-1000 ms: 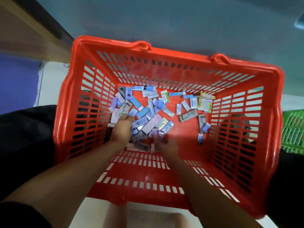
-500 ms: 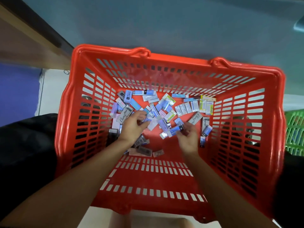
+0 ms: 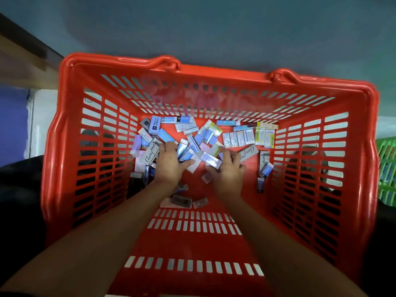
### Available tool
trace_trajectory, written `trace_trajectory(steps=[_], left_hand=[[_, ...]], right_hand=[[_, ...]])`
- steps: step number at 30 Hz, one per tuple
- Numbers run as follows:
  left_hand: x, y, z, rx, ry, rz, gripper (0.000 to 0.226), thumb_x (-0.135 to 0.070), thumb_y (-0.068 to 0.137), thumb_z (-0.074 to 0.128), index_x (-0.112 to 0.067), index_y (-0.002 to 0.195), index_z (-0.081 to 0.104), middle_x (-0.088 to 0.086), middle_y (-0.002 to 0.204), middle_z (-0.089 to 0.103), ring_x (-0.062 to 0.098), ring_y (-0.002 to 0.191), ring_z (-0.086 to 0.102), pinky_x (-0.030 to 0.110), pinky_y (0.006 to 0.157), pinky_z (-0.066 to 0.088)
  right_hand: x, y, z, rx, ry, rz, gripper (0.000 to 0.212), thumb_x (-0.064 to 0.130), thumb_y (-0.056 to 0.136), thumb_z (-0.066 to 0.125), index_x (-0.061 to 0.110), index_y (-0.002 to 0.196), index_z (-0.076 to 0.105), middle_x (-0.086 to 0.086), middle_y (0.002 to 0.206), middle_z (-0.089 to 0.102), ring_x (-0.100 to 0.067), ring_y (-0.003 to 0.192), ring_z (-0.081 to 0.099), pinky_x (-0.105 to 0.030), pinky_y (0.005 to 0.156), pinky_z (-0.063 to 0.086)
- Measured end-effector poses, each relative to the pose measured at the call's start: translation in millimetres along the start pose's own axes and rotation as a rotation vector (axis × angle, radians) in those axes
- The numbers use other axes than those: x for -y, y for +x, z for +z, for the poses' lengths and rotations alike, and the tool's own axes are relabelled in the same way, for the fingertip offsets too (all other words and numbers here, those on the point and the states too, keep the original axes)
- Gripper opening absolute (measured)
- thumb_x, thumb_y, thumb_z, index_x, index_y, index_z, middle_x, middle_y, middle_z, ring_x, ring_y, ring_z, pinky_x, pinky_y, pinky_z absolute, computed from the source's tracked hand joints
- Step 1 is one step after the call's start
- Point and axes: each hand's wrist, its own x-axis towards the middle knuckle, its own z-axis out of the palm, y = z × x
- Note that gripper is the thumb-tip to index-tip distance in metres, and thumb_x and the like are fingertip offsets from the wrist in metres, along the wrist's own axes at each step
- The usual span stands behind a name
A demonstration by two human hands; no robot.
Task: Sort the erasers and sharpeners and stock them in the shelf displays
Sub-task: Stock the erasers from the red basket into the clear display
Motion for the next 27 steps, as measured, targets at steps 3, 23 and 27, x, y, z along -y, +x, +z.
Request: trace_trajectory(steps=[3, 23, 27], left_hand=[[-0.2, 4.0, -1.2, 0.030, -0.066, -0.039, 0.057, -0.027, 0.073, 0.080, 0.001, 0.112, 0.050, 0.020, 0.116, 0.049, 0.036, 0.102, 0.051, 0.037, 0.079, 0.041], [-7.7, 18.7, 16.8, 0.128, -0.299, -0.190, 0.050, -0.040, 0.074, 0.070, -0.006, 0.110, 0.060, 0.018, 0.111, 0.060, 0.036, 0.100, 0.058, 0.041, 0.086, 0.050], [-14.5, 5.6, 6.9, 0.102, -0.394, -0.212, 0.032, -0.013, 0.093, 0.056, 0.000, 0.122, 0.050, 0.015, 0.109, 0.058, 0.029, 0.105, 0.055, 0.023, 0.078, 0.037]], right_hand=[[-2.7, 3.2, -1.5, -0.013, 0.197, 0.080, 0.074, 0.024, 0.075, 0.076, 0.018, 0.138, 0.037, -0.008, 0.134, 0.038, -0.032, 0.116, 0.045, -0.038, 0.091, 0.041], [9.7, -3.8, 8.9, -0.028, 0.678, 0.143, 0.020, 0.023, 0.085, 0.068, 0.024, 0.090, 0.049, -0.018, 0.092, 0.060, -0.019, 0.074, 0.059, -0.033, 0.063, 0.050], [10.4, -8.7, 4.0, 0.005, 0.807, 0.194, 0.022, 0.004, 0.086, 0.064, 0.021, 0.089, 0.049, -0.008, 0.080, 0.058, -0.016, 0.072, 0.060, -0.031, 0.061, 0.052]])
